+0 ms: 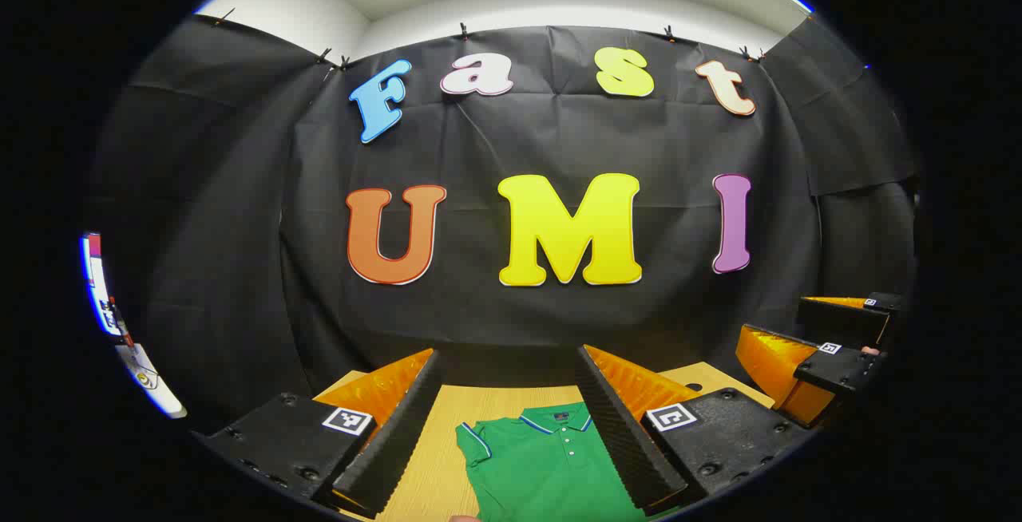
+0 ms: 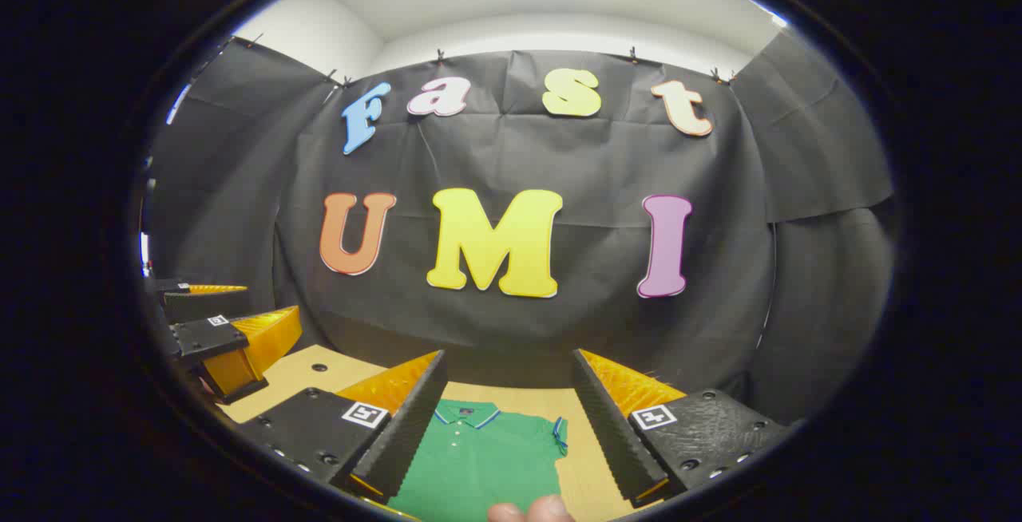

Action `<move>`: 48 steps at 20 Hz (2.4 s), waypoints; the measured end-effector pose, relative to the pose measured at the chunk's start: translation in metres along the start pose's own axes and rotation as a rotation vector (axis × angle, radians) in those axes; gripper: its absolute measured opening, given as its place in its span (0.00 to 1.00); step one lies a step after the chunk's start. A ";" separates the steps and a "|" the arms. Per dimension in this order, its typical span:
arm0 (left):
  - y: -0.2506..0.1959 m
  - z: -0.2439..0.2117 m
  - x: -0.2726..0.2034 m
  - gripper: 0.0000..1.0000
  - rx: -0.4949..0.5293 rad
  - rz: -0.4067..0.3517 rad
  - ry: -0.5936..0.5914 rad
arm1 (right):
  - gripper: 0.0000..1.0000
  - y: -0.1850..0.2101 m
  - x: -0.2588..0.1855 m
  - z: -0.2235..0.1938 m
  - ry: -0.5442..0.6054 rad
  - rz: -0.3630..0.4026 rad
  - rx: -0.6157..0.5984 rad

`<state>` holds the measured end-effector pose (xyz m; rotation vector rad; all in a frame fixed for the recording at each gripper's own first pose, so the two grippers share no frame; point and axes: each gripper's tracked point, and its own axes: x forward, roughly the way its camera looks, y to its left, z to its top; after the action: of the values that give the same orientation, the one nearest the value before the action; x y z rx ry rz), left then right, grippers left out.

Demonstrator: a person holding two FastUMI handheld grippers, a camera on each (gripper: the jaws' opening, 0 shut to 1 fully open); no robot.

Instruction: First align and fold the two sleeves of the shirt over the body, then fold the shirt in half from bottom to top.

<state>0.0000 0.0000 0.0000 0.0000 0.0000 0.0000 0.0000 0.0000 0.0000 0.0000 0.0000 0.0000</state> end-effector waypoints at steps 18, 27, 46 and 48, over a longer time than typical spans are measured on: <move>-0.028 0.006 0.030 1.00 0.004 -0.027 -0.008 | 0.96 -0.040 0.037 0.000 0.023 -0.031 0.046; -0.027 -0.007 0.043 1.00 0.005 0.008 0.020 | 0.96 -0.045 0.059 -0.030 0.101 0.004 0.028; -0.021 -0.034 0.078 1.00 0.020 0.092 0.097 | 0.95 -0.111 0.194 -0.271 0.614 0.024 -0.012; -0.023 -0.037 0.079 1.00 0.018 0.094 0.110 | 0.95 -0.115 0.212 -0.297 0.649 0.020 -0.032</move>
<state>0.0792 -0.0228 -0.0372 0.0175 0.1101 0.0938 0.2120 -0.1151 -0.2973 -0.0324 0.6490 0.0196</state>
